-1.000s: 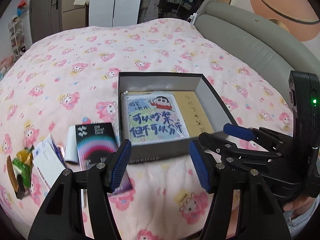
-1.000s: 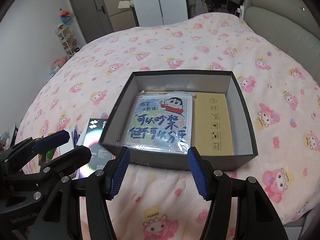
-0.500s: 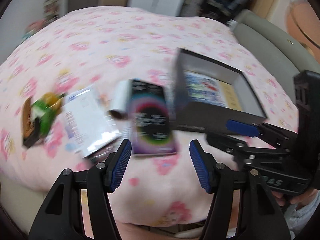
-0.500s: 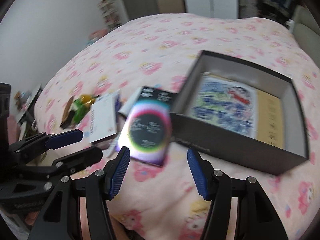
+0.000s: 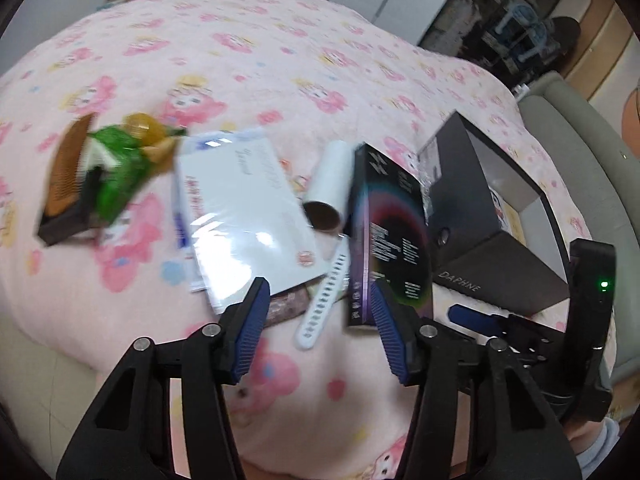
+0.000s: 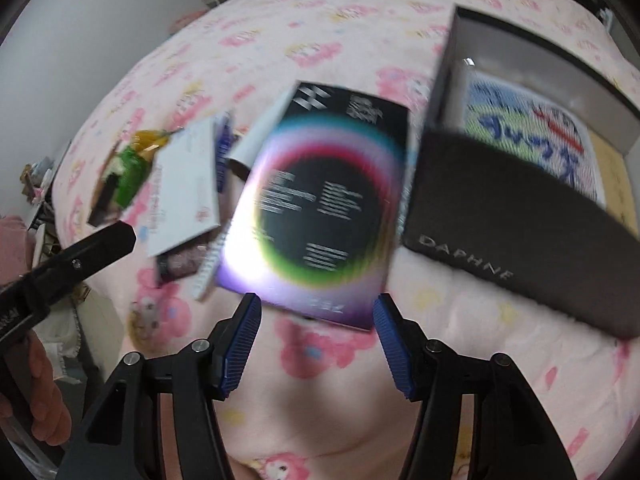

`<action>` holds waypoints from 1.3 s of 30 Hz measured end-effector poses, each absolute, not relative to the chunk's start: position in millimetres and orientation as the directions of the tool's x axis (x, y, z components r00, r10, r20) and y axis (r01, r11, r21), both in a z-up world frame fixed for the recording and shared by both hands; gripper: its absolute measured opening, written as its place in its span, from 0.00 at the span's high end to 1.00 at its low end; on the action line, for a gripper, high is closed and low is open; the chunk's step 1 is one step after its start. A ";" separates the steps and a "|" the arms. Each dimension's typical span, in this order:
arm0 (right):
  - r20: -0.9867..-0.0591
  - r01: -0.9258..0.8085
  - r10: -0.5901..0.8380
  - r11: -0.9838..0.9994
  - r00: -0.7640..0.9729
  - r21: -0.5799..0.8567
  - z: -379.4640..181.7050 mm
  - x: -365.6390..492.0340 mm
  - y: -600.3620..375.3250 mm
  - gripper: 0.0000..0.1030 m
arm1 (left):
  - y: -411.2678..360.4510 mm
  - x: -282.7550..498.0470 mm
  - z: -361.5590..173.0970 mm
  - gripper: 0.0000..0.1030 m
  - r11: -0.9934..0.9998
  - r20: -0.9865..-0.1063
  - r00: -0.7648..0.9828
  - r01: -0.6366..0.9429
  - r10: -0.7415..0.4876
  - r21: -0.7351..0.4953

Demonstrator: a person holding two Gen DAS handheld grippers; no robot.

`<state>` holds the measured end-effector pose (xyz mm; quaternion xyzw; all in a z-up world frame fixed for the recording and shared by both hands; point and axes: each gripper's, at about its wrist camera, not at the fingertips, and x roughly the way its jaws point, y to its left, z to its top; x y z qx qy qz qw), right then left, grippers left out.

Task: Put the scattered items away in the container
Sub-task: 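Grasp the black Smart Devil screen-protector box with the right gripper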

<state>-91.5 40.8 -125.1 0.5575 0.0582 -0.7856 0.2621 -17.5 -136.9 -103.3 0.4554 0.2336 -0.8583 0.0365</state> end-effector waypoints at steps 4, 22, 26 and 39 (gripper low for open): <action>-0.909 0.425 -0.345 -0.877 -0.235 0.223 -138.9 -101.9 53.1 0.51 | -125.3 -38.3 -120.3 0.52 -0.886 -0.807 -0.555 0.249 0.201 -0.391; -0.803 0.421 -0.588 -0.756 -0.100 0.501 -135.3 -88.8 80.6 0.54 | -101.0 -18.1 -123.3 0.72 -0.904 -0.856 -0.445 0.197 0.262 -0.380; -0.813 0.420 -0.579 -0.755 -0.064 0.504 -134.7 -72.0 91.6 0.54 | -102.5 -4.4 -133.9 0.72 -0.894 -0.862 -0.414 0.202 0.291 -0.399; -0.829 0.432 -0.557 -0.762 -0.057 0.483 -155.5 -91.0 73.8 0.58 | -100.5 -39.7 -150.1 0.55 -0.906 -0.885 -0.384 0.215 0.264 -0.364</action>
